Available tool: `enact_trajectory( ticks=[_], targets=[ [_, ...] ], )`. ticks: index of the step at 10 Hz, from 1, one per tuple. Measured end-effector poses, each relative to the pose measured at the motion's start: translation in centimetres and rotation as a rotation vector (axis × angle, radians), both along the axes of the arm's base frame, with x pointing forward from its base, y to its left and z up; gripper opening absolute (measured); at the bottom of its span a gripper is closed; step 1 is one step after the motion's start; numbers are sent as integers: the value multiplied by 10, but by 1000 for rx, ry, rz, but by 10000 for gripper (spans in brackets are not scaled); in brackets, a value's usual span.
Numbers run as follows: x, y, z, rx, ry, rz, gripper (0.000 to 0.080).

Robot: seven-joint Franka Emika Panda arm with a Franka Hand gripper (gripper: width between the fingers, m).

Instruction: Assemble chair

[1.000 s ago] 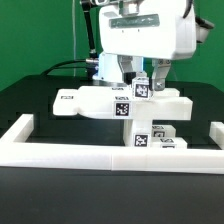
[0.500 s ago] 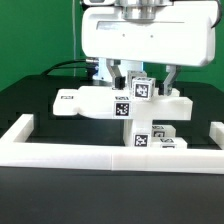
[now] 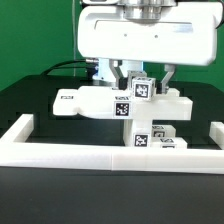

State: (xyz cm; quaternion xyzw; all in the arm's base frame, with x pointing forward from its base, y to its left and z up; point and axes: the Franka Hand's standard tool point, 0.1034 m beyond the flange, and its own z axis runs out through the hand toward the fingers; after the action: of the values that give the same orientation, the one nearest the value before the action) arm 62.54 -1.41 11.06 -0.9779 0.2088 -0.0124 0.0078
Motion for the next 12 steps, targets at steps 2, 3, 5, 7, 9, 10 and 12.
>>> enact_trajectory(
  ticks=[2,3,5,7,9,10,12],
  targets=[
    [0,0,0,2,0,-29,285],
    [0,0,0,2,0,-29,285],
    [0,1,0,11,1,-200,285],
    [0,1,0,16,4,-368,285],
    [0,2,0,20,5,-480,287],
    [0,2,0,25,7,-561,287],
    [0,4,0,35,9,-692,287]
  ],
)
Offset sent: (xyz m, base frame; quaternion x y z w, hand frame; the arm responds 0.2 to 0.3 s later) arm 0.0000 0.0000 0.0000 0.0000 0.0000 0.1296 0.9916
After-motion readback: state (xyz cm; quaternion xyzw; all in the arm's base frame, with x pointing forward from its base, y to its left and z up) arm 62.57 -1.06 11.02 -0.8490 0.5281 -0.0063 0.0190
